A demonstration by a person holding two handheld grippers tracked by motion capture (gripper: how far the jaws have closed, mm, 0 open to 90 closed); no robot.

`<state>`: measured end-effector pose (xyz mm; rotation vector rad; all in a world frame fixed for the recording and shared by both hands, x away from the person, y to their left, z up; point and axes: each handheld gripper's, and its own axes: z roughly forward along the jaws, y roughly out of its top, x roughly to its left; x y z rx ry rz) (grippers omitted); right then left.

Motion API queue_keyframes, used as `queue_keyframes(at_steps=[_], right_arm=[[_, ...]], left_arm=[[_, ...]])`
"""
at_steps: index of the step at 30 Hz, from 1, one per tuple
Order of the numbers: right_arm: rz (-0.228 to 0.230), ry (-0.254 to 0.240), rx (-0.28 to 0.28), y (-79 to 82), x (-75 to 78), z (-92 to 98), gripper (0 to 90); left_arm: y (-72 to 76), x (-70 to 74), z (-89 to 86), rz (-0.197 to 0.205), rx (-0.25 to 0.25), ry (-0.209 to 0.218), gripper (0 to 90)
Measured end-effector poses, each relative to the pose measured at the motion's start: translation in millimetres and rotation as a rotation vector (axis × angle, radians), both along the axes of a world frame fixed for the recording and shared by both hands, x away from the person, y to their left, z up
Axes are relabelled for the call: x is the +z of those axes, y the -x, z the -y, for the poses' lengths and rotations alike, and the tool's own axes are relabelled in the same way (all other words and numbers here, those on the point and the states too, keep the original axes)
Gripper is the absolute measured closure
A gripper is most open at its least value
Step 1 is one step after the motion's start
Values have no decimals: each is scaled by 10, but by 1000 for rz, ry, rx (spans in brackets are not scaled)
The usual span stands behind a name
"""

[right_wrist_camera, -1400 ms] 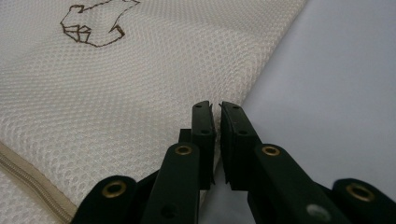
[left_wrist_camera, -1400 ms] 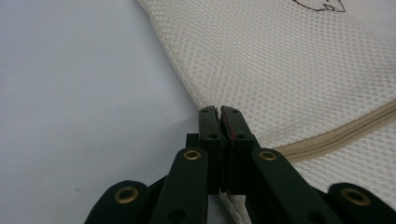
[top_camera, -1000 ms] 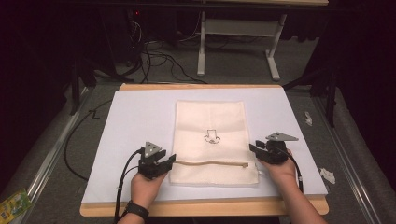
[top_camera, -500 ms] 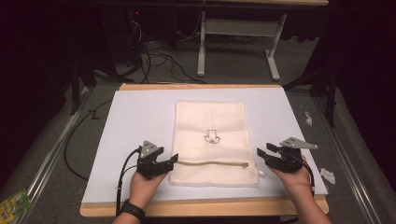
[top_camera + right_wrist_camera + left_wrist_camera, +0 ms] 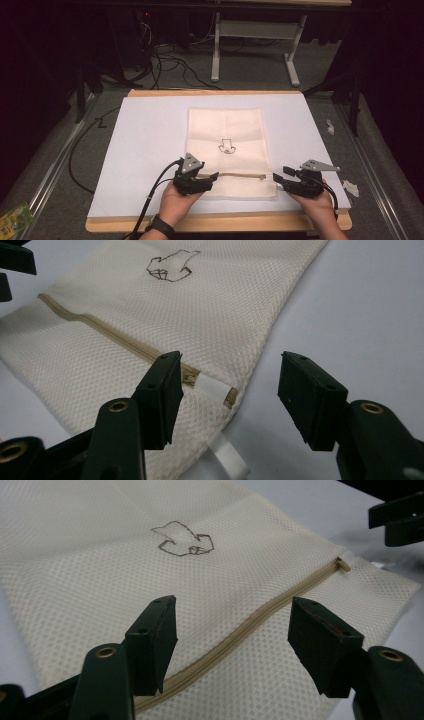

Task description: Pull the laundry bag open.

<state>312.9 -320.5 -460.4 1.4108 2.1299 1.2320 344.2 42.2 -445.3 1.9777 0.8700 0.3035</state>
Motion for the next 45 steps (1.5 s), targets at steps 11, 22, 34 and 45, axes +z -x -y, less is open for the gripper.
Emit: queue_keyframes(at_steps=[11,22,34,45], right_arm=[[-48,41,47,12,-132,-88,525],[-77,53,43,7,-189,-101,642],[-87,85,50,-115,-176,-131,766],[-36,84,50,-73,-96,-166,828]], left_arm=[[-142,-2,324,-39,5,69,439],[-16,-15,564,-50,-71,38,453],[3,-43,357,-27,-58,13,414],[2,-45,125,-9,-5,13,385]])
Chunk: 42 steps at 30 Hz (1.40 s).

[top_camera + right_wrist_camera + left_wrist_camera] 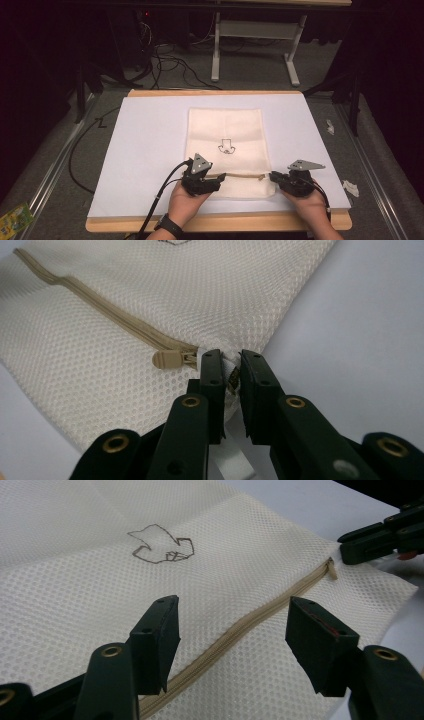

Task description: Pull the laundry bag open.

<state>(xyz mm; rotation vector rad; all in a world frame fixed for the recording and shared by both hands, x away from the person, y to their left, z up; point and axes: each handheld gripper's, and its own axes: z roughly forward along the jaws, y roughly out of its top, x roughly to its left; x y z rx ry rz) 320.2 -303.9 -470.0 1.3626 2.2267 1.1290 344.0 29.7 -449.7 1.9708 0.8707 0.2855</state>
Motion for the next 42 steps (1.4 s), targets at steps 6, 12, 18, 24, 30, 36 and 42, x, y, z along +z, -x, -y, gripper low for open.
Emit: queue_keyframes(at_steps=[6,12,18,24,30,36,42], right_arm=[[57,-34,8,29,76,4,837],[96,-80,15,59,170,1,841],[113,-81,16,17,314,-51,843],[139,-70,27,1,382,-88,844],[153,-108,42,10,351,-67,844],[158,-104,57,2,324,-75,843],[162,-113,61,-5,327,-68,843]], left_arm=[[16,-20,40,12,5,-1,383],[32,-13,81,23,-3,29,381],[43,28,68,17,-8,63,387],[75,37,114,16,-34,71,410],[141,23,240,31,-61,69,450],[175,58,443,29,-89,81,476],[143,87,644,26,-113,78,485]])
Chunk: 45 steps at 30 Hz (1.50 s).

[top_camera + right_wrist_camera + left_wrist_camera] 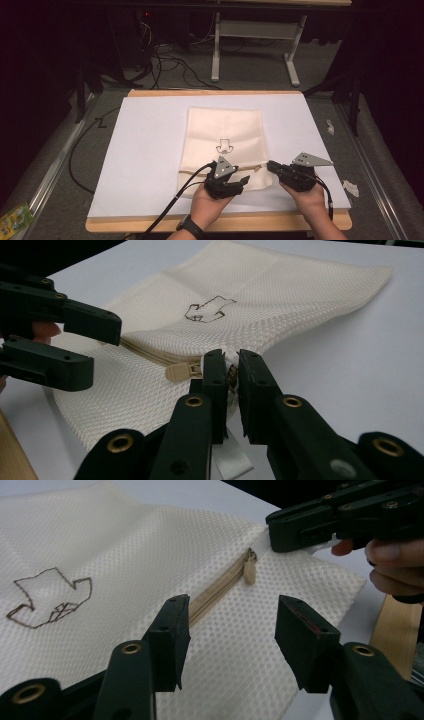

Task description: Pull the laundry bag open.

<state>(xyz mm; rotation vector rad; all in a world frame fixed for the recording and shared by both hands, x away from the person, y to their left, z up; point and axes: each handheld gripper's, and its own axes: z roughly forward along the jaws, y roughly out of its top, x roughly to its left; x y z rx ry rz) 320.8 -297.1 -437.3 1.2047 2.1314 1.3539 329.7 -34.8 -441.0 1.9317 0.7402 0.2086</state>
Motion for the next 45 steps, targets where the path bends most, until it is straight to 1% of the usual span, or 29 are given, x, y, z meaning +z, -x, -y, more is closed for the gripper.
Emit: queue_keyframes(at_steps=[1,5,8,11,13,16,19,21,26,32,37,45], right_arm=[[1,0,0,1,0,-1,844],[1,-9,-1,5,-1,-3,844],[2,-11,2,10,0,-12,843],[4,-10,2,10,2,-15,843],[5,-7,3,8,1,-14,844],[4,-8,-1,17,6,-16,844],[9,-9,-1,20,12,-21,844],[8,-7,-1,16,9,-21,845],[11,-6,-3,23,12,-29,845],[10,5,-11,28,10,-38,846],[12,-3,-19,34,15,-38,847],[16,6,-15,39,18,-55,847]], left_arm=[[-12,3,41,0,-6,2,494],[-45,-15,180,10,-34,-16,540],[-97,-46,279,-4,-31,-28,561],[-130,-68,344,-8,-28,-35,593],[-136,-79,373,-8,-22,-39,629],[-133,-92,393,1,-6,-48,714],[-126,-110,410,-2,-10,-51,829],[-122,-117,418,-6,-20,-52,856],[-106,-104,415,10,-20,-60,869],[-103,-102,418,-1,-17,-62,871],[-101,-81,408,-11,-13,-53,870],[-93,-86,355,-11,-18,-42,870]])
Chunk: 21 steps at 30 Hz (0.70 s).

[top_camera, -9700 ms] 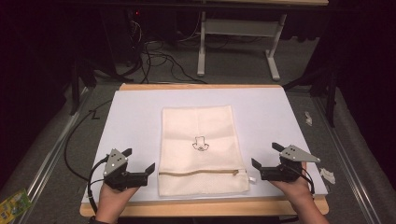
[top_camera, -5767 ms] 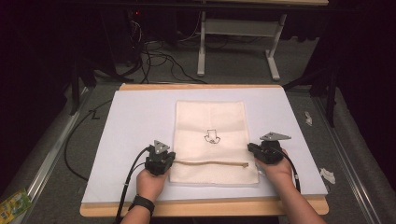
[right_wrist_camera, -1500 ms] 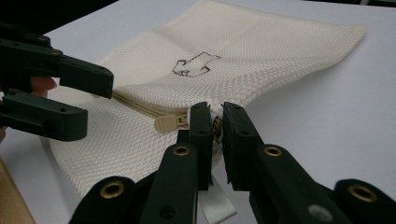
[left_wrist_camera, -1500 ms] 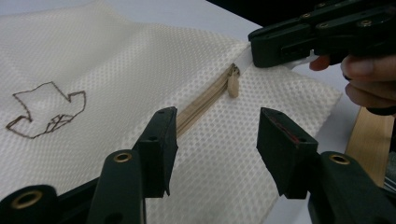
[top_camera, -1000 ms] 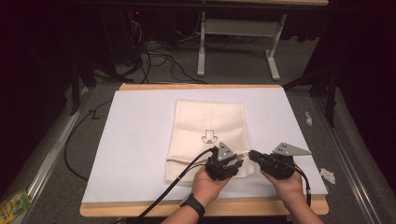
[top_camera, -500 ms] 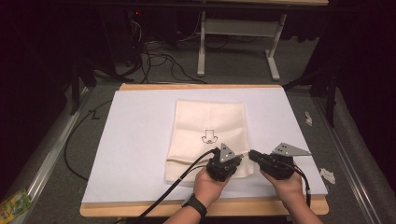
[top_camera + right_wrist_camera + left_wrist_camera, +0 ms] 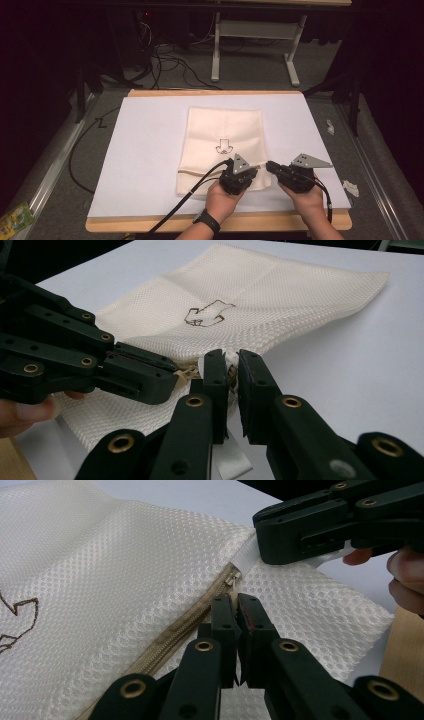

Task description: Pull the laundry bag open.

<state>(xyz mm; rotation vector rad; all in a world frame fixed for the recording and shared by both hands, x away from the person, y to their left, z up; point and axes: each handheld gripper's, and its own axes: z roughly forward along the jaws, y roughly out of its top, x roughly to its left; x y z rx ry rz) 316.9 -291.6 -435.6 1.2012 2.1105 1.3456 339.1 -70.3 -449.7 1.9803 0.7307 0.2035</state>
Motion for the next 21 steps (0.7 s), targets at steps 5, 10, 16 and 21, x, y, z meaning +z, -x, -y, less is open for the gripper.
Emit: queue_keyframes(at_steps=[5,10,16,21], right_arm=[[-6,3,-3,-7,-7,1,847],[0,6,1,-10,-8,0,847],[5,12,5,4,6,-20,848],[5,15,6,6,10,-38,850]], left_arm=[[-11,-18,-4,-7,-6,7,870],[-8,-22,-17,-2,-9,8,871],[2,-16,-51,1,-6,14,870],[0,-33,-84,1,-4,10,870]])
